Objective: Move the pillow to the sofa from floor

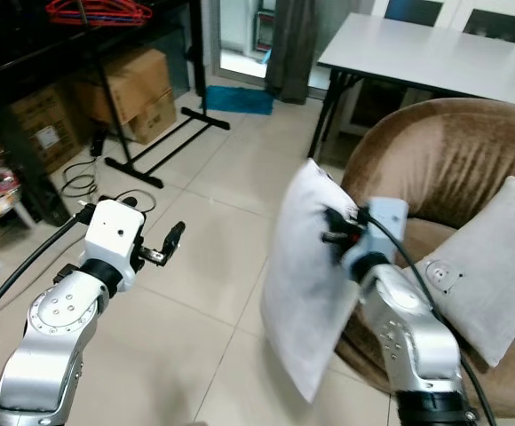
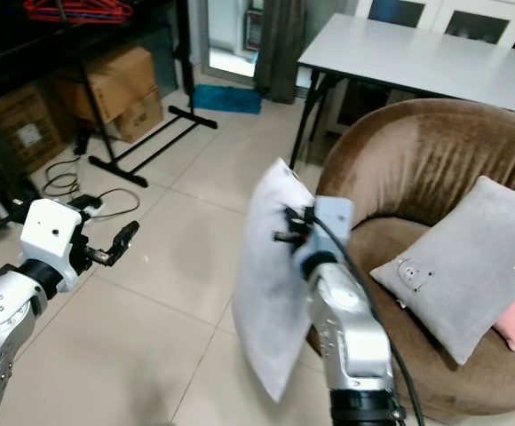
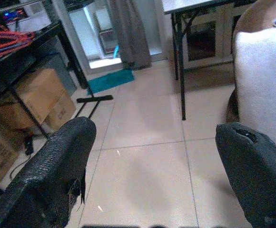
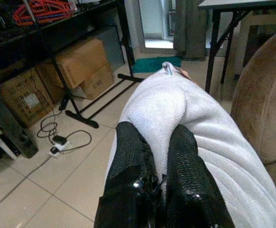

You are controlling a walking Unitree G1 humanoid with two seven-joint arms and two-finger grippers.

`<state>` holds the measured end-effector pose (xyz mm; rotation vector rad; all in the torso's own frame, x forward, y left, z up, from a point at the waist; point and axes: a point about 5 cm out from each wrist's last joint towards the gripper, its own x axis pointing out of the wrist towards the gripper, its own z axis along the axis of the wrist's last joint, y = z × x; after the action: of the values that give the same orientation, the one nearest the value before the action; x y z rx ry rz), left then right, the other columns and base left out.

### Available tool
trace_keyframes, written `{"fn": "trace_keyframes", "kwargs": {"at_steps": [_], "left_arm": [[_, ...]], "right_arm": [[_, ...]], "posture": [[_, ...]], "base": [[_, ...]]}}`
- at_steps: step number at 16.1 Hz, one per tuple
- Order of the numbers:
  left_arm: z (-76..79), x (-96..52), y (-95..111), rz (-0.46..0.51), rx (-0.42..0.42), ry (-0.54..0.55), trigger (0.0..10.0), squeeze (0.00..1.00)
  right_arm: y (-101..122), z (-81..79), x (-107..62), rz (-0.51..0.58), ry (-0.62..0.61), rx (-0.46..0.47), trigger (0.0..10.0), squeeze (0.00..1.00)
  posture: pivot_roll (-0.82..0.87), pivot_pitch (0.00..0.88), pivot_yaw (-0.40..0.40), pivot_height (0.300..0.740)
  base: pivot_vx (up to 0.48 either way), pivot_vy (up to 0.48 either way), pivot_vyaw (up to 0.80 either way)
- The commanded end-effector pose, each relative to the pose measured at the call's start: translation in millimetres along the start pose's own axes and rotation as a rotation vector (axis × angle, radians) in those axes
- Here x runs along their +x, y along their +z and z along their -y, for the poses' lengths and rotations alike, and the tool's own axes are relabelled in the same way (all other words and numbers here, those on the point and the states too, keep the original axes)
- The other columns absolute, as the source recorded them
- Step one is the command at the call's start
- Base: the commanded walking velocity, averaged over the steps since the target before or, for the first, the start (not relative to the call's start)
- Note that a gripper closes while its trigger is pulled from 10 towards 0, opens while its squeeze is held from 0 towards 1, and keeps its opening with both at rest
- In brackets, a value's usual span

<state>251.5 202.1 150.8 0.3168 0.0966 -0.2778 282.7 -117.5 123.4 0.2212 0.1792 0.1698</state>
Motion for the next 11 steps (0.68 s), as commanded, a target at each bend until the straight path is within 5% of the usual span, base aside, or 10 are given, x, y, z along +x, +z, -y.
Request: {"fn": "trace_keyframes", "kwargs": {"at_steps": [1, 3, 9, 11], "left_arm": [[-0.2, 1.3, 1.7, 0.003, 0.000, -0.014, 10.0, 0.00], [-0.4, 1.3, 2.0, 0.002, 0.003, -0.017, 10.0, 0.00], [0.6, 2.1, 3.2, 0.004, 0.011, -0.032, 10.0, 0.00], [0.4, 1.8, 3.6, 0.003, 0.014, -0.037, 10.0, 0.00]], "right_arm": [[22.5, 2.8, 1.5, 0.097, -0.013, -0.008, 10.0, 0.00], [34.0, 3.1, 4.6, 0.135, -0.017, 0.000, 10.0, 0.00], [49.4, 2.8, 8.8, 0.175, -0.017, -0.003, 10.0, 0.00], [52.6, 2.2, 9.8, 0.181, -0.023, -0.025, 10.0, 0.00]], "posture": [[0.04, 0.000, -0.022, 0.740], [0.04, 0.000, -0.022, 0.740], [0.04, 0.000, -0.022, 0.740], [0.05, 0.000, -0.022, 0.740]], "base": [[0.296, 0.000, 0.00], [0.294, 0.000, 0.00], [0.300, 0.000, -0.75], [0.296, 0.000, 0.00]]}}
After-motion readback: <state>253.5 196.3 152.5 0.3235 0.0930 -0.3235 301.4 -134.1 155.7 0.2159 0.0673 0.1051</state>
